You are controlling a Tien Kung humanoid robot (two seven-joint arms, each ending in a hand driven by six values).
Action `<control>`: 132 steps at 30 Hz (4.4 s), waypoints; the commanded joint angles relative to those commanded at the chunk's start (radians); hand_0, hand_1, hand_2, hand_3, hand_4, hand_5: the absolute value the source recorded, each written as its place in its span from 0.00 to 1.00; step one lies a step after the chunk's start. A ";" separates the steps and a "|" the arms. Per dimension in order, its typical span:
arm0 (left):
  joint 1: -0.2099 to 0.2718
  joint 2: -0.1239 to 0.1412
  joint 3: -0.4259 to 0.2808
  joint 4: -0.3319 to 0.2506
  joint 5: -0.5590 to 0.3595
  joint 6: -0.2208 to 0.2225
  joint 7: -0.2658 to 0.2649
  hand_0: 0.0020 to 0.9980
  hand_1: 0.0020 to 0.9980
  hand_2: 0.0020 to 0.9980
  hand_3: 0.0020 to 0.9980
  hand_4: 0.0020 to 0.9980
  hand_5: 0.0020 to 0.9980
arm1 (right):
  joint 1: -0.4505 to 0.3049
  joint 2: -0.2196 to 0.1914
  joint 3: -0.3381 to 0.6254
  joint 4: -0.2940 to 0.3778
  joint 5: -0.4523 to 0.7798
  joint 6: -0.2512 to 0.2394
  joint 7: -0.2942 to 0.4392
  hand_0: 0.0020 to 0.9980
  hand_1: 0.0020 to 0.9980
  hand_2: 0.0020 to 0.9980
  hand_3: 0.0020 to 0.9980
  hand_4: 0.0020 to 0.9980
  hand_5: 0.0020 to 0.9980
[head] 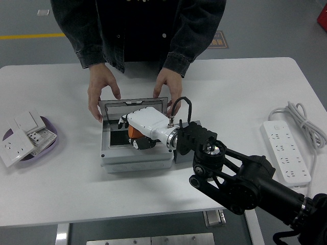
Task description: Pick up the cylinder from the cube,place it in the box,flap close box
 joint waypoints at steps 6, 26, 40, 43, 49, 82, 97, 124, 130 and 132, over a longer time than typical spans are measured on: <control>-0.001 -0.001 0.003 0.000 0.001 0.000 0.000 0.64 0.67 0.68 0.71 0.77 0.32 | -0.003 0.001 -0.004 -0.004 0.002 -0.001 0.003 0.81 0.72 0.71 0.70 0.56 0.32; 0.009 -0.001 -0.002 0.000 0.005 -0.002 -0.001 0.64 0.67 0.68 0.71 0.77 0.32 | 0.052 -0.162 0.008 0.207 0.541 -0.026 0.098 0.77 0.70 0.70 0.70 0.60 0.35; 0.001 0.007 0.003 0.000 0.013 -0.003 0.000 0.64 0.67 0.68 0.71 0.77 0.32 | 0.228 -0.138 0.036 -0.039 0.765 -0.067 0.160 0.74 0.68 0.69 0.70 0.61 0.36; -0.003 0.009 0.004 0.000 0.013 -0.003 0.000 0.64 0.67 0.68 0.71 0.77 0.32 | 0.257 -0.140 -0.003 -0.108 0.788 -0.072 0.173 0.73 0.68 0.68 0.70 0.61 0.35; -0.009 0.010 0.003 0.000 0.019 -0.004 0.000 0.64 0.67 0.68 0.71 0.77 0.32 | 0.281 -0.147 -0.088 -0.223 0.823 -0.078 0.196 0.71 0.67 0.68 0.69 0.61 0.36; 0.010 0.016 -0.005 0.000 0.012 -0.004 -0.004 0.64 0.67 0.68 0.71 0.77 0.32 | 0.152 -0.274 -0.221 0.194 0.694 -0.121 0.104 0.67 0.66 0.68 0.69 0.61 0.34; 0.013 0.015 0.001 0.000 0.005 -0.003 -0.003 0.64 0.67 0.68 0.71 0.77 0.32 | 0.067 -0.297 -0.092 0.237 0.652 -0.129 0.107 0.66 0.66 0.68 0.70 0.60 0.34; 0.041 0.008 0.001 0.000 -0.003 -0.008 0.005 0.64 0.67 0.68 0.71 0.77 0.32 | -0.395 -0.232 0.496 0.186 0.909 -0.031 0.317 0.66 0.66 0.68 0.69 0.61 0.34; 0.044 0.003 0.000 0.000 -0.008 -0.007 0.003 0.64 0.67 0.68 0.71 0.77 0.32 | -0.414 -0.220 0.509 0.177 0.929 -0.023 0.325 0.70 0.68 0.69 0.69 0.65 0.31; 0.045 0.002 -0.001 0.000 -0.009 -0.007 0.003 0.64 0.67 0.68 0.71 0.77 0.32 | -0.416 -0.216 0.511 0.178 0.929 -0.019 0.327 0.70 0.68 0.69 0.69 0.65 0.31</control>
